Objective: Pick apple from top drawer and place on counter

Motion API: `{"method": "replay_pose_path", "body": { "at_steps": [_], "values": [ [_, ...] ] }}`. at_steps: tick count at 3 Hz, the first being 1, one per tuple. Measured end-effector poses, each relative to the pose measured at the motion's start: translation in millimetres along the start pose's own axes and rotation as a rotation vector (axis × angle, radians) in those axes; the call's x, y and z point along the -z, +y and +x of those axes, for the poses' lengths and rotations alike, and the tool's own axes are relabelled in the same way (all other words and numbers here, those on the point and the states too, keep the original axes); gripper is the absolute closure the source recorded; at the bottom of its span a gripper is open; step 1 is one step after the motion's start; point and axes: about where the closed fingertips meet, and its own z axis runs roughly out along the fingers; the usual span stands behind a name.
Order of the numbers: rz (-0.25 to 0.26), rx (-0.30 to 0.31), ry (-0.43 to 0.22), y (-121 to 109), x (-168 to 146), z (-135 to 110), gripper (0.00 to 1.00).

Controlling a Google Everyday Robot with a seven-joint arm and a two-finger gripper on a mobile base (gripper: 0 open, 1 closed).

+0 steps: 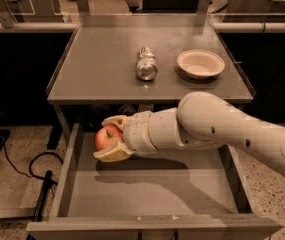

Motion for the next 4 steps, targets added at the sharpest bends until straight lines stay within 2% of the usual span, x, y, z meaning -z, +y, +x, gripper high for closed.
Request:
{"method": "replay_pose_path", "body": {
  "at_steps": [1,2,3,4],
  "values": [
    [0.026,0.012,-0.022,-22.8,5.3,-17.8,1.0],
    [0.025,0.044,-0.034,-64.8,11.0,-49.5,1.0],
    [0.027,0.047,-0.036,-65.9,11.2,-51.3,1.0],
    [0.045,0.07,-0.084,-111.4,15.1,-94.2,1.0]
  ]
}}
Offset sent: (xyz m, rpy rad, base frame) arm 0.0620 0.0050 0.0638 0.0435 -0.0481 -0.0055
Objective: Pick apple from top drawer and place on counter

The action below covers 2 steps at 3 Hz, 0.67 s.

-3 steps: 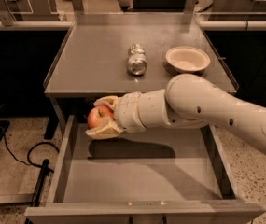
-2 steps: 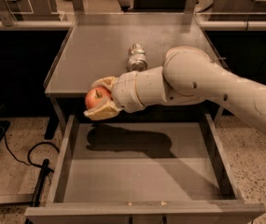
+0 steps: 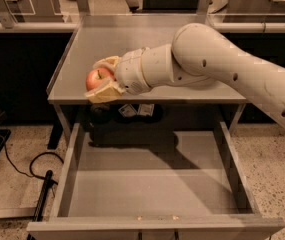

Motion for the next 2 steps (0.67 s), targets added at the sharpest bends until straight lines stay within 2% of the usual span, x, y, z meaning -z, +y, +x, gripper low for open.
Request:
{"method": "replay_pose_path", "body": {
  "at_steps": [1,2],
  "values": [
    [-0.016,0.0,0.009,-4.8,-7.5,-1.2,1.0],
    [-0.043,-0.02,0.003,-21.9,-21.6,-0.6,1.0]
  ]
}}
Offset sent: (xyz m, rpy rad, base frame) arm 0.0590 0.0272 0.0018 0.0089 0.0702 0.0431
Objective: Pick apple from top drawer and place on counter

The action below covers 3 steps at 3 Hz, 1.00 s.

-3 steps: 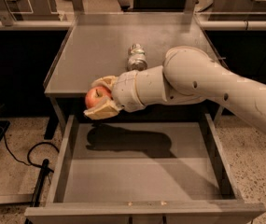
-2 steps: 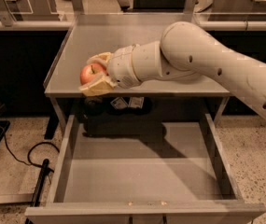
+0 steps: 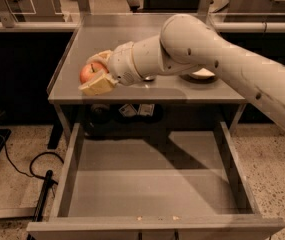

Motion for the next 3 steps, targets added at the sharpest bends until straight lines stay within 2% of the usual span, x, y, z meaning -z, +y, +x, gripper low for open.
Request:
{"method": "replay_pose_path", "body": {
  "at_steps": [1,2,3],
  "values": [
    [-0.043,-0.036,-0.009,-15.4,-15.3,10.5,1.0],
    [-0.037,-0.043,-0.01,-20.3,-14.2,17.2,1.0],
    [-0.035,-0.06,-0.024,-35.7,-16.5,19.5,1.0]
  ]
}}
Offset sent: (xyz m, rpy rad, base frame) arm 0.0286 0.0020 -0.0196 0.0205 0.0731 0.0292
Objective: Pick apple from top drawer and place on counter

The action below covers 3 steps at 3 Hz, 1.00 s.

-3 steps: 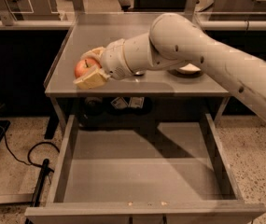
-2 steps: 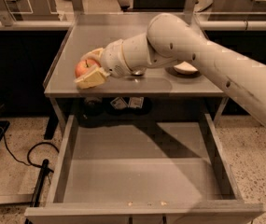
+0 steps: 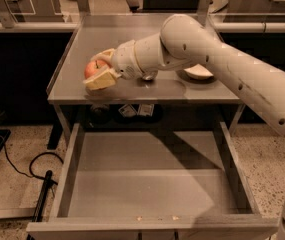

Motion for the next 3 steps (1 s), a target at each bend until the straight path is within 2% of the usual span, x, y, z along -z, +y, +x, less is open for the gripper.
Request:
{"method": "replay_pose_path", "body": {
  "at_steps": [2,3],
  "values": [
    [-0.024,-0.036,0.051,-32.0,-18.5,8.1,1.0],
    [-0.044,-0.061,0.071,-36.9,-27.7,16.5,1.0]
  ]
}}
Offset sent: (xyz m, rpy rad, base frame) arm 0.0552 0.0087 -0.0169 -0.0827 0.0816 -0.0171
